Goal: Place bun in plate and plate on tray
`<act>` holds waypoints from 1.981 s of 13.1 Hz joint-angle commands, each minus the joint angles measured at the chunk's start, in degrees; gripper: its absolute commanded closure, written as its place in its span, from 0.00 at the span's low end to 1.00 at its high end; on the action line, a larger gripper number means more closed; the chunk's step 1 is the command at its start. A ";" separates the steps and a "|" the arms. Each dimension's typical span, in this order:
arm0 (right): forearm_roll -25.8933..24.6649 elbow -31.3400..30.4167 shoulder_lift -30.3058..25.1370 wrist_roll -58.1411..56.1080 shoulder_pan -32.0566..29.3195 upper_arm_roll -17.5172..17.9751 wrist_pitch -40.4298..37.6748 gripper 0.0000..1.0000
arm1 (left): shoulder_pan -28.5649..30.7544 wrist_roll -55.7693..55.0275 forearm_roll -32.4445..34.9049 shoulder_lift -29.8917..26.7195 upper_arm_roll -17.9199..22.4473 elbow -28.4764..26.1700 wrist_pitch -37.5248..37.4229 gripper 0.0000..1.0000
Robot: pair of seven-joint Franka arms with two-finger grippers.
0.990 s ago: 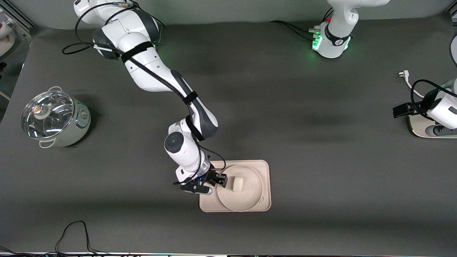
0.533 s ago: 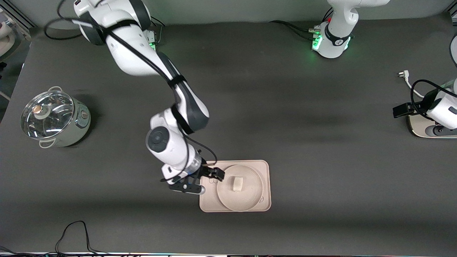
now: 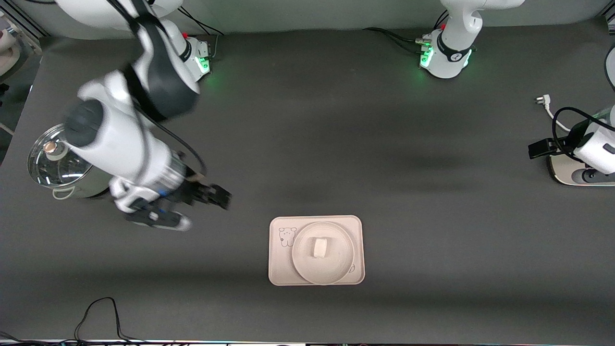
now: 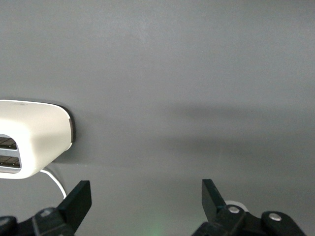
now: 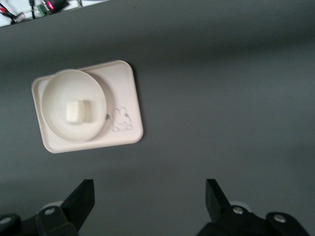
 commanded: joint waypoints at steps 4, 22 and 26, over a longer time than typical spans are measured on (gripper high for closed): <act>-4.98 -11.26 -17.27 -14.00 -12.61 4.21 -13.49 0.00 | -0.35 0.71 0.45 0.22 0.17 0.97 -0.92 0.00; -7.54 -12.49 -19.21 -27.12 -13.15 -7.14 -14.73 0.00 | -0.52 0.71 -0.51 -2.50 -0.19 0.88 -0.83 0.00; -7.54 -12.14 -18.94 -26.94 -13.06 -7.14 -15.44 0.00 | -0.61 0.54 -0.52 -5.75 -1.50 1.50 -3.37 0.00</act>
